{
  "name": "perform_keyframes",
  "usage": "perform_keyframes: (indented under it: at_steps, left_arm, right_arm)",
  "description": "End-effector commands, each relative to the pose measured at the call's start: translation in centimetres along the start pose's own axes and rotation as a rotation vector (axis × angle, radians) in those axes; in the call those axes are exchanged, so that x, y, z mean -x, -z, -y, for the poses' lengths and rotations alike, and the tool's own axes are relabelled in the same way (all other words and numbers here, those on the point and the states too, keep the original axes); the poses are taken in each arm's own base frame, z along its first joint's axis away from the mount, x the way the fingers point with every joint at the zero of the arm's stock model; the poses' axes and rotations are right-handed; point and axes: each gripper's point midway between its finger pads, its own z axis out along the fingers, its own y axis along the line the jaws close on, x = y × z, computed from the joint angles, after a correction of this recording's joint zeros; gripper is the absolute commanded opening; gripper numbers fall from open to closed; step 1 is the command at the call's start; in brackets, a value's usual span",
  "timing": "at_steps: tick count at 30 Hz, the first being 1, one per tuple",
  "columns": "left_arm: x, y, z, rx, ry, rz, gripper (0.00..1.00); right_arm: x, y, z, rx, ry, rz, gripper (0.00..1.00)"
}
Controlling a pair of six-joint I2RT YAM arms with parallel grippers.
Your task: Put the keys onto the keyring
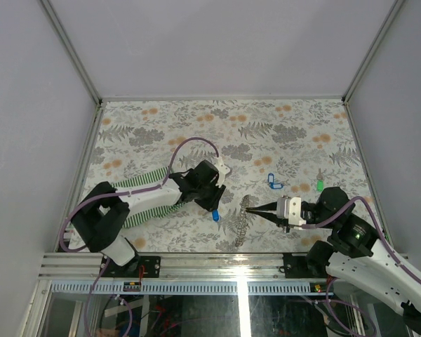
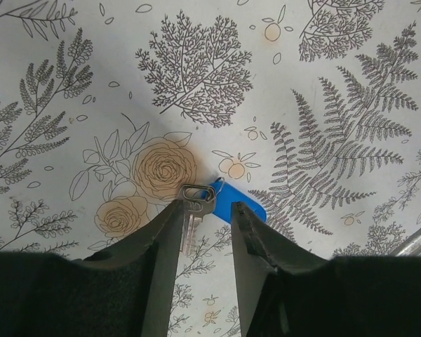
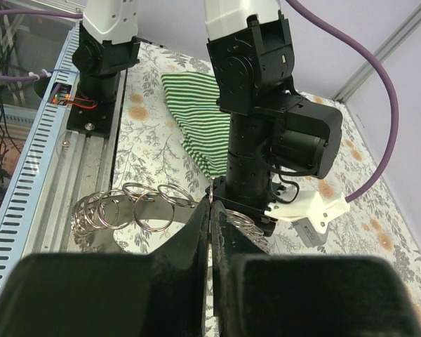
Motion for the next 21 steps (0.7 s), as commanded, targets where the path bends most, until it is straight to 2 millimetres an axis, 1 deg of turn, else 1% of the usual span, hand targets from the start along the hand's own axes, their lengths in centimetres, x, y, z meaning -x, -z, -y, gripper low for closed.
perform_keyframes:
  at_steps: [1,4,16,21]
  left_arm:
    - [1.5,-0.5,0.7,-0.038,-0.038,0.037,0.33]
    - [1.4,-0.7,0.7,-0.039,-0.039,0.030,0.30]
    - [1.5,-1.5,0.7,-0.044,-0.047,0.021,0.25]
    - [1.6,-1.6,0.7,-0.049,-0.050,0.020,0.20]
  right_arm:
    - [3.7,0.2,0.8,-0.013,0.049,0.098,0.00]
    - [3.6,0.2,0.8,-0.014,0.048,0.097,0.00]
    - [3.5,0.2,0.7,-0.011,0.038,0.096,0.00]
    - [3.5,0.1,0.6,-0.005,0.031,0.096,0.00]
